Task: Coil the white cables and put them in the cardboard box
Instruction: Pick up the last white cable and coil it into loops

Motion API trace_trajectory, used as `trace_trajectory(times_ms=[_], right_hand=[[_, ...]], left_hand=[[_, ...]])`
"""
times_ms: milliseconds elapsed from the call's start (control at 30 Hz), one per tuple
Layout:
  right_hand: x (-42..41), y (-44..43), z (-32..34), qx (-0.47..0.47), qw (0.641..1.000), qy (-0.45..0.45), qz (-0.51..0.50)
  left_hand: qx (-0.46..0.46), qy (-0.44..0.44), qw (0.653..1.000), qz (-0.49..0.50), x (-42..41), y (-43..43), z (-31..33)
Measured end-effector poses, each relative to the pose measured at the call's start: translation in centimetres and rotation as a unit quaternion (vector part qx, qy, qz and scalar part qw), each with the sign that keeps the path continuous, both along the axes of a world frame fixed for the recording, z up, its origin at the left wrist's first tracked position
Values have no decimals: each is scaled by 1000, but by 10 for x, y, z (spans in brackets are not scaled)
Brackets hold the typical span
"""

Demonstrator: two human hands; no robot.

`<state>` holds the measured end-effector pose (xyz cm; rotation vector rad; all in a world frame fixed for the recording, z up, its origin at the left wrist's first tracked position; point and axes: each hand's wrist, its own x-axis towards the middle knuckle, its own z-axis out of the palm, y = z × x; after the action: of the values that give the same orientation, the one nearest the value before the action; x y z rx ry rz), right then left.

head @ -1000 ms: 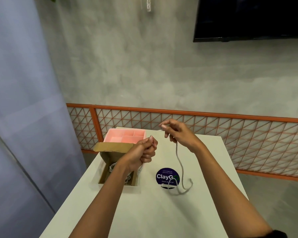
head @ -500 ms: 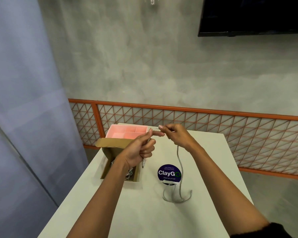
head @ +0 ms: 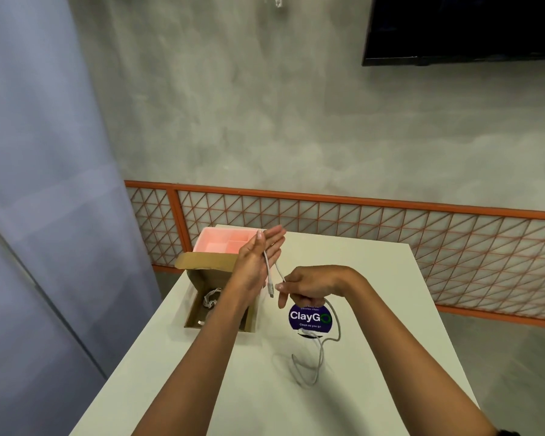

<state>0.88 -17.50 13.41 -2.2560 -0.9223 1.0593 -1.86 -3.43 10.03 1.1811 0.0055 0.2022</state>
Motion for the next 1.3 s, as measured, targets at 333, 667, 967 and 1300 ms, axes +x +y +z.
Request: trace_trajectory(times_ms=[333,667,967,1300], right_hand=[[11,-14,38,-61,991,-121,-2],[18,-17,41,153,954,-232,-115],[22,-16,23,244,925,-215,-199],[30,-23,14,324,909,-138,-224]], left_hand=[[290,87,953,-12,-13,10,-15],[106,89,975,-175,-21,7,-5],[-18,86,974,-210,-26,6,-1],[-153,46,940,-301,-22,13,-1]])
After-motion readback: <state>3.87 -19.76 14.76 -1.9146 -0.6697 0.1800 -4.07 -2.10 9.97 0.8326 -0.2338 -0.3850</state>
